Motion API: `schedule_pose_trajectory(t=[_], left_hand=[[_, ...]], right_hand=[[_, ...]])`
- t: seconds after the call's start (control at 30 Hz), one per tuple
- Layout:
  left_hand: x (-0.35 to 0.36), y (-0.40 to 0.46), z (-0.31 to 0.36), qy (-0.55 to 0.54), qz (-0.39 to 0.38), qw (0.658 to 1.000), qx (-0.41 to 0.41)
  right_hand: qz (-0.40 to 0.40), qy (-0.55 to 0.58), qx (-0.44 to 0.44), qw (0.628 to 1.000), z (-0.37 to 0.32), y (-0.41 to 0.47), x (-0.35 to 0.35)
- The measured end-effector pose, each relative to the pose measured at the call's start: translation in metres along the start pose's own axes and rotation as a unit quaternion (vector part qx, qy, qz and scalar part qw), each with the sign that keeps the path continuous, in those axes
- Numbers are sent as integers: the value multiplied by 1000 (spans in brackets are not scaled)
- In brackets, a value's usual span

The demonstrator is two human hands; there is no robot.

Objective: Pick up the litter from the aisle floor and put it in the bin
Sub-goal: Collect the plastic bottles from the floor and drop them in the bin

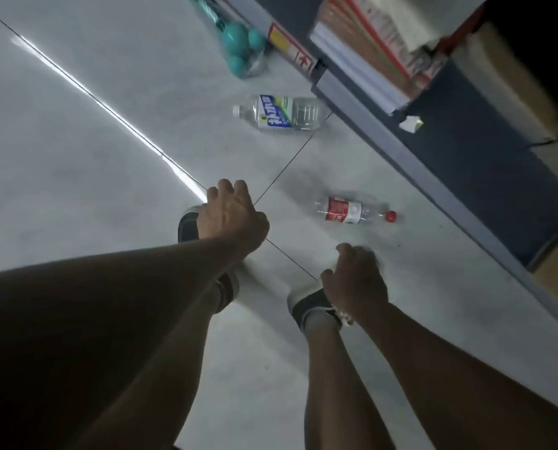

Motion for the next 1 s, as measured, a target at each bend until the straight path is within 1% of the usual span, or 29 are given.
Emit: schedule_pose_trajectory(t=[0.07,0.13,0.2,0.27,0.4,0.5,0.57,0.6,0.7,0.87,0.93,1.0], left_hand=[[36,12,-8,14,-4,1000,-10],[65,27,-11,29,4,1000,1],[90,46,-11,35,19,999,12],[113,61,-10,36,22,999,20],[156,76,-13,47,29,998,29],[173,83,-17,59,54,996,45],[176,89,-17,68,71,993,65],[174,92,-17,71,78,992,76],[163,106,-9,66,108,987,101],[136,160,24,38,184,975,121],[132,187,39,48,181,972,144],[133,212,50,57,156,973,160]], right_hand=[[4,-8,-2,1000,6,31,26],[38,-20,-14,999,9,61,44],[92,-69,-43,992,12,92,57],[129,-132,-69,980,19,121,69],[137,-222,-93,961,34,162,102],[126,-252,-107,954,39,171,119],[112,-229,-117,960,40,169,123],[103,-201,-112,968,40,166,123],[80,-112,-77,987,34,152,118],[84,-71,-55,992,24,140,100],[92,-69,-63,991,20,141,96],[98,-64,-74,990,17,143,94]])
Point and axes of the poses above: each hand's wrist, its own y-axis towards the middle knuckle, its own x-axis out of the palm, z = x × y, the point moved 4 cm from there along y, towards the middle knuckle, and after that the axes turned 15 degrees about z, right-handed, at the moved point
